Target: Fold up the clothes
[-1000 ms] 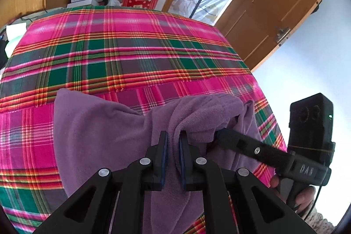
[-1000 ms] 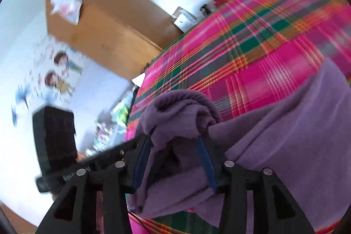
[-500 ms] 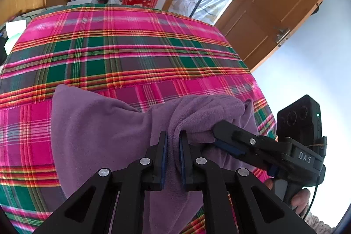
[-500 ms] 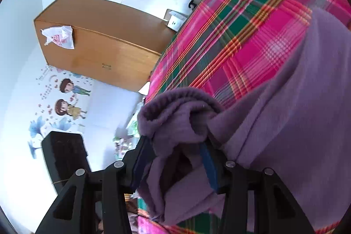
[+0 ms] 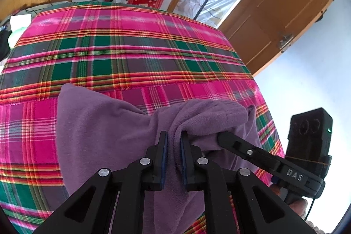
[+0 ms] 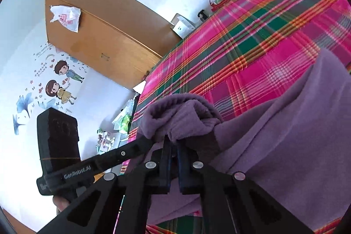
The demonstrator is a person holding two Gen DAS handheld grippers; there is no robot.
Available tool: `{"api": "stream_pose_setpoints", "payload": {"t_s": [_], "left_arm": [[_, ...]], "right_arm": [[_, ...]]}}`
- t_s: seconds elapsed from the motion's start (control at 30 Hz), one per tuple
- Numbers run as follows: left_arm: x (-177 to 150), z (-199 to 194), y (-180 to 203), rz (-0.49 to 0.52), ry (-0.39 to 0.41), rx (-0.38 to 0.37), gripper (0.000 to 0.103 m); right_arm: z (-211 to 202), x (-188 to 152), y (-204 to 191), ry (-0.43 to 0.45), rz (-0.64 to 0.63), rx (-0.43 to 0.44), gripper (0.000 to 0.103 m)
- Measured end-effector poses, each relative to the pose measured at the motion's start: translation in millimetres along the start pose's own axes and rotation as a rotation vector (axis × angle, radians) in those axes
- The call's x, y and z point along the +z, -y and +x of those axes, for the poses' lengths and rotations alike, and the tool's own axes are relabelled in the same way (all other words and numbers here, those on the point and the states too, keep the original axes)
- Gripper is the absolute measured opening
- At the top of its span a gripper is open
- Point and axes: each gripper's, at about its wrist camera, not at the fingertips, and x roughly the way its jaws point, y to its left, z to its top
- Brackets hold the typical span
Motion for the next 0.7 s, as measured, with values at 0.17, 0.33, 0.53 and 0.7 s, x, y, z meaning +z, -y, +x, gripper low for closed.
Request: {"api": "stream_pose_setpoints", "payload": {"t_s": [0.17,0.33,0.53,0.7], "left_arm": [[2,1,3,0.015,-0.001,0.026,0.015],[8,17,14,0.073,-0.044,0.064,0.015],[12,16,4,0.02,-0.038,0.039,0.015],[13,2,-13,-0.042,0.003,0.046,0.011]], "right_arm": [[-9,1,-8,0.022,-0.076,-0.034,0.004],[-13,3,-23,0.034,-0.147,-0.051,0.004],[-16,9,-27,0.036,-0.178,-0.085,0.004],[-12,16,-34,0.033,-0.211,-0.105,0.004]]}}
